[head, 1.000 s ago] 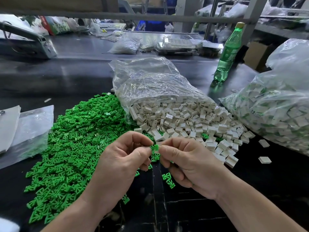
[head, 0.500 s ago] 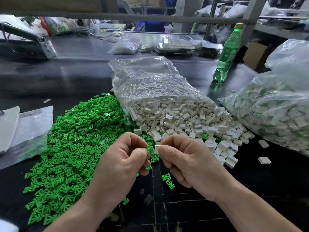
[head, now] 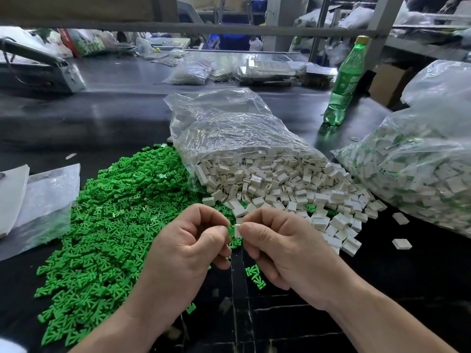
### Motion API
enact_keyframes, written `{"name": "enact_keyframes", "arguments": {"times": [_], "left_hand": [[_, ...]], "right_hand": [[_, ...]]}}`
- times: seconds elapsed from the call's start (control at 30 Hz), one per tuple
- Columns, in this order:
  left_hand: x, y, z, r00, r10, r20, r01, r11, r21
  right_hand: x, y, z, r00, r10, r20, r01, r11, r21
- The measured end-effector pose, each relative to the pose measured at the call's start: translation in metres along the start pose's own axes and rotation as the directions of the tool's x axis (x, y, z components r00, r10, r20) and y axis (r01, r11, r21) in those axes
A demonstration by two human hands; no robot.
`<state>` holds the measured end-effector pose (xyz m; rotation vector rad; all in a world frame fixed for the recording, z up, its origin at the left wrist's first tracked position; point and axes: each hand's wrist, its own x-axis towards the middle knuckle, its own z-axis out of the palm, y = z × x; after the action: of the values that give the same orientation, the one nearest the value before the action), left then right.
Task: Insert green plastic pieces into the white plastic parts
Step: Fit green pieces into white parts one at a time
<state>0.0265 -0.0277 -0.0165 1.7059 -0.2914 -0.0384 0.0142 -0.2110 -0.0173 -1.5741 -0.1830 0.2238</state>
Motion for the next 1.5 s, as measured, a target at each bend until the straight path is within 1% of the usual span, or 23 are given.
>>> {"name": "enact_keyframes", "arguments": {"times": [0.1, 0.2, 0.3, 0.47, 0.57, 0.73, 0.83, 0.93, 1.0, 1.1, 1.17, 1.27, 1.33, 1.5], "left_hand": [[0.000, 0.001, 0.001, 1.000, -0.011, -0.011, 0.010, 1.000, -0.015], [0.000, 0.000, 0.002, 1.000, -0.009, 0.002, 0.009, 1.000, -0.009], [0.000, -0.001, 0.001, 1.000, -0.003, -0.025, 0.003, 1.000, -0.002], [-0.001, -0.001, 0.003, 0.999, 0.010, -0.041, -0.011, 1.000, -0.020], [-0.001, -0.002, 0.002, 1.000, 0.021, -0.019, -0.021, 0.999, -0.028], [0.001, -0.003, -0.002, 0.999, 0.006, 0.046, -0.001, 0.995, -0.103], [0.001, -0.005, -0.002, 0.995, -0.019, 0.098, 0.035, 0.986, -0.161], [0.001, -0.007, -0.002, 0.994, -0.031, 0.106, 0.055, 0.972, -0.230], [0.001, -0.009, -0.002, 0.995, -0.022, 0.094, 0.044, 0.969, -0.245], [0.001, -0.009, -0.001, 0.993, -0.041, 0.106, 0.076, 0.935, -0.346], [0.001, -0.008, 0.000, 0.986, -0.068, 0.153, 0.131, 0.883, -0.451], [0.001, -0.006, -0.001, 0.968, -0.105, 0.226, 0.217, 0.802, -0.556], [0.001, -0.004, -0.002, 0.959, -0.125, 0.253, 0.251, 0.786, -0.565], [0.002, -0.002, -0.004, 0.949, -0.147, 0.277, 0.280, 0.796, -0.536]], "right_hand": [[-0.001, -0.001, 0.000, 1.000, 0.002, -0.031, -0.003, 1.000, -0.020], [-0.002, -0.001, 0.003, 1.000, -0.008, -0.027, 0.006, 0.998, -0.064], [-0.002, -0.002, 0.003, 0.999, -0.015, -0.049, 0.010, 0.996, -0.092], [-0.002, -0.002, 0.002, 0.996, -0.007, -0.090, -0.002, 0.996, -0.091], [-0.002, -0.003, 0.002, 0.997, -0.009, -0.074, 0.001, 0.995, -0.099], [-0.002, -0.003, 0.001, 0.999, 0.029, -0.021, -0.029, 0.999, -0.016], [-0.001, -0.003, -0.001, 0.997, 0.070, 0.036, -0.072, 0.996, 0.048], [0.000, -0.002, -0.002, 0.996, 0.073, 0.060, -0.079, 0.990, 0.113], [-0.001, -0.001, -0.001, 0.997, 0.054, 0.061, -0.060, 0.994, 0.097], [-0.002, -0.001, -0.003, 0.996, 0.055, 0.071, -0.064, 0.990, 0.123], [-0.003, -0.001, -0.004, 0.994, 0.068, 0.081, -0.082, 0.980, 0.182], [-0.003, -0.002, -0.004, 0.994, 0.057, 0.095, -0.075, 0.978, 0.195], [-0.003, -0.003, -0.004, 0.993, 0.049, 0.104, -0.067, 0.983, 0.172], [-0.005, -0.009, -0.008, 0.992, 0.061, 0.112, -0.068, 0.996, 0.064]]}}
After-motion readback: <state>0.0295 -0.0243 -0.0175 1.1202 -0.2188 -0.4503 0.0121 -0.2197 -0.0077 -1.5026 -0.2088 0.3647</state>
